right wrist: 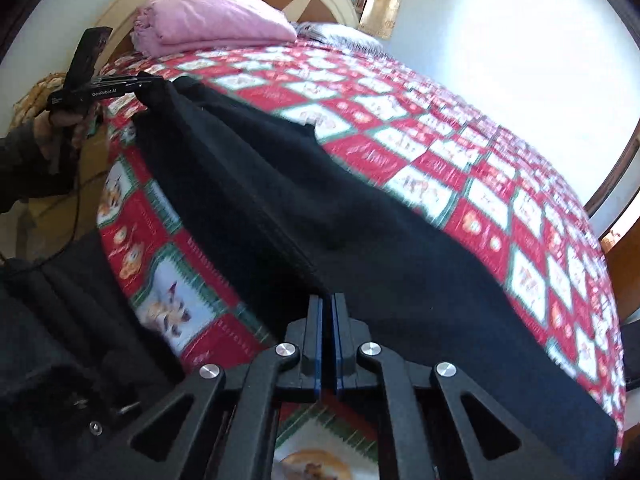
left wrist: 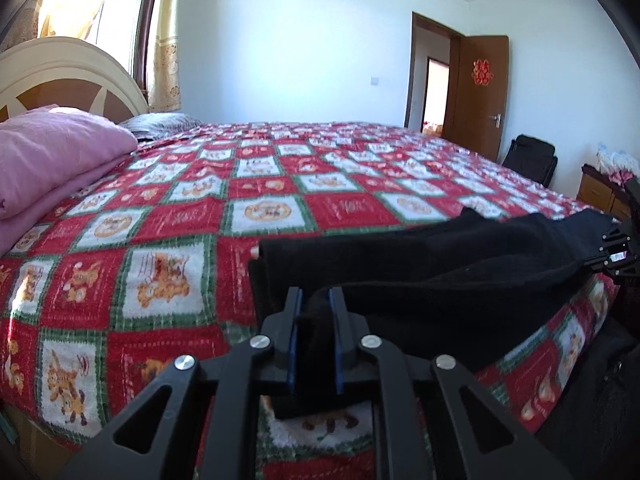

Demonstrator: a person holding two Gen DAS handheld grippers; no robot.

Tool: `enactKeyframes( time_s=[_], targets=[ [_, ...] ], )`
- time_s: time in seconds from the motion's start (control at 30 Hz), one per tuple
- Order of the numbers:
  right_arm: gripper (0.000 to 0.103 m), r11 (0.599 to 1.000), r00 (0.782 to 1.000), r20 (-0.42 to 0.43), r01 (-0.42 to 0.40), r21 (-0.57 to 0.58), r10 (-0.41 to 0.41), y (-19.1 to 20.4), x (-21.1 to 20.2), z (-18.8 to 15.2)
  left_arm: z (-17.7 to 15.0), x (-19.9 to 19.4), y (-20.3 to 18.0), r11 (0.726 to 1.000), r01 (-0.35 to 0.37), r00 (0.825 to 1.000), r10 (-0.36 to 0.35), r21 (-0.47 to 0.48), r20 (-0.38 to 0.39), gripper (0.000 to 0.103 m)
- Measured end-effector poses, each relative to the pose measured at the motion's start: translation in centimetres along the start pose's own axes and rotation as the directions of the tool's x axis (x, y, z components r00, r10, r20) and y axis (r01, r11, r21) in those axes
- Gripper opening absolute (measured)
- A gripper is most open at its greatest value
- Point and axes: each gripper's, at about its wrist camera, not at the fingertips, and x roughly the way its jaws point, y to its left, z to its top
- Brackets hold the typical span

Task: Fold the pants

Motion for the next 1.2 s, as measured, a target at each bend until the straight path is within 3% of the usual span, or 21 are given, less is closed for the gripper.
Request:
enactKeyframes(
  time_s=[0.03, 0.17, 0.23, 0.37, 0.43, 0.57, 0.8, 0.87, 0.9, 1.07, 1.2],
  targets=[
    [0.004, 1.000, 1.000, -0.018, -0.004, 0.002, 0.004, 0.1, 0.7, -0.4, -0.4, 0.0, 0.3, 1.000, -0.004, 1.000, 0.004, -0.006, -0.011, 0.022],
    [0.004, 0.999, 0.998, -0.046, -0.031, 0.025, 0.033, 0.4, 2.0, -1.3, -0.8, -1.7, 2.1, 0.999, -0.009, 1.000, 0.009, -0.048, 0.001, 0.057],
    [0.004, 0.999, 0.998, -0.042, -0.038, 0.028, 0.039, 0.3, 1.8, -1.3, -1.0, -2.8, 3.1, 0.998, -0.026, 1.000, 0.026, -0.061, 0.006, 0.063],
    [0.004, 0.999, 0.999, -0.035, -0.036, 0.023, 0.037, 0.5, 1.4, -1.5, -1.5, -4.6, 5.9, 0.982, -0.099, 0.995, 0.102, -0.159, 0.013, 0.062],
    [0.004, 0.999, 0.999, -0.019, -0.035, 0.023, 0.035, 0.6, 0.9, -1.6, -1.4, -5.5, 6.6, 0.972, -0.098, 0.993, 0.110, -0.213, 0.047, 0.062],
    [0.004, 1.000, 0.999, -0.032, -0.023, 0.021, 0.024, 0.5, 1.2, -1.6, -0.5, -5.4, 5.4, 0.971, -0.092, 0.992, 0.109, -0.221, 0.069, 0.062],
    [0.005, 1.000, 0.998, -0.067, -0.014, -0.007, 0.013, 1.0, 1.6, -1.8, -0.5, -0.9, 1.4, 0.987, -0.057, 0.997, 0.048, -0.152, -0.066, 0.059],
    [0.006, 1.000, 0.998, -0.067, -0.018, -0.003, 0.018, 0.8, 1.7, -2.0, -0.5, 0.0, 1.4, 0.984, -0.046, 0.996, 0.032, -0.172, -0.083, 0.042],
    [0.006, 1.000, 0.998, -0.064, -0.019, -0.002, 0.019, 0.8, 1.8, -2.0, -0.4, 0.5, 1.5, 0.982, -0.045, 0.995, 0.028, -0.182, -0.092, 0.041],
    [0.006, 1.000, 0.998, -0.062, -0.001, -0.014, 0.000, 1.1, 2.0, -2.0, 1.1, 1.5, 2.0, 0.974, -0.044, 0.997, 0.028, -0.224, -0.077, 0.041],
    [0.006, 1.000, 0.998, -0.059, 0.003, -0.013, -0.004, 1.1, 2.0, -2.0, 1.9, 3.4, 2.1, 0.971, -0.060, 0.993, 0.034, -0.233, -0.116, 0.040]
  ],
)
